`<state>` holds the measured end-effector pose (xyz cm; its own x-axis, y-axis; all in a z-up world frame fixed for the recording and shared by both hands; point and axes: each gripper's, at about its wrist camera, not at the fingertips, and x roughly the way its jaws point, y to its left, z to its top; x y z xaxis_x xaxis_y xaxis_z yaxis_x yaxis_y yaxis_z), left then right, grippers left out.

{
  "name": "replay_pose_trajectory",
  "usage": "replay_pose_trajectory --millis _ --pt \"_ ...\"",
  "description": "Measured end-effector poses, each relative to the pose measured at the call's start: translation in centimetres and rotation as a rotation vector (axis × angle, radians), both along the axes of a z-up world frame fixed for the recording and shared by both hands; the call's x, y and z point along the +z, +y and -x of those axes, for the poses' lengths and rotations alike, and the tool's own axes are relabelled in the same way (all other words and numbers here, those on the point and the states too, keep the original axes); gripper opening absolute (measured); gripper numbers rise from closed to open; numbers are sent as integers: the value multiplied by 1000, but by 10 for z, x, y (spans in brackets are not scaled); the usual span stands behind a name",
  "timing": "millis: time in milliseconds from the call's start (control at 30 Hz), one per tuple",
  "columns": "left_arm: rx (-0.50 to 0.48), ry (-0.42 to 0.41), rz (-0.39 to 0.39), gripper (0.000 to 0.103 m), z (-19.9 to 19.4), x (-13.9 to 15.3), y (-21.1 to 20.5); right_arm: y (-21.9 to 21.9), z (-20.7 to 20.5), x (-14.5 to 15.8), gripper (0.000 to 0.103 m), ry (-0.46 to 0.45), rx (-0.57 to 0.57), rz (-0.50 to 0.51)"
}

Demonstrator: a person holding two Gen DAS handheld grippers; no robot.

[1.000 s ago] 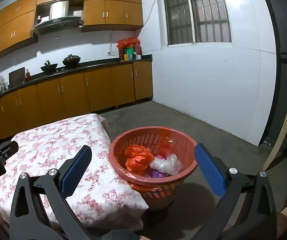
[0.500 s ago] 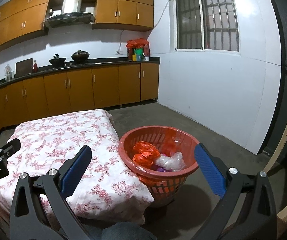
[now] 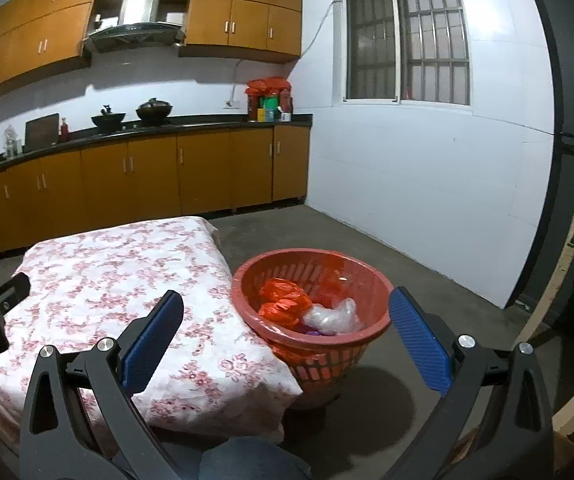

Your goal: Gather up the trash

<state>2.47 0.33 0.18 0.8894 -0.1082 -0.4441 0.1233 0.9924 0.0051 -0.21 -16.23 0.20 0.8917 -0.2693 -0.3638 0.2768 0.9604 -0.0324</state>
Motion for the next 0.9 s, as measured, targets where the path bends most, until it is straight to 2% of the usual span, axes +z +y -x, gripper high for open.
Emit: replay_pose_trajectory --millis 300,900 --pt "21 8 4 99 2 0 0 -5 3 -1 101 9 -37 4" --pt "20 44 11 99 5 -7 2 -3 4 -2 101 28 -33 6"
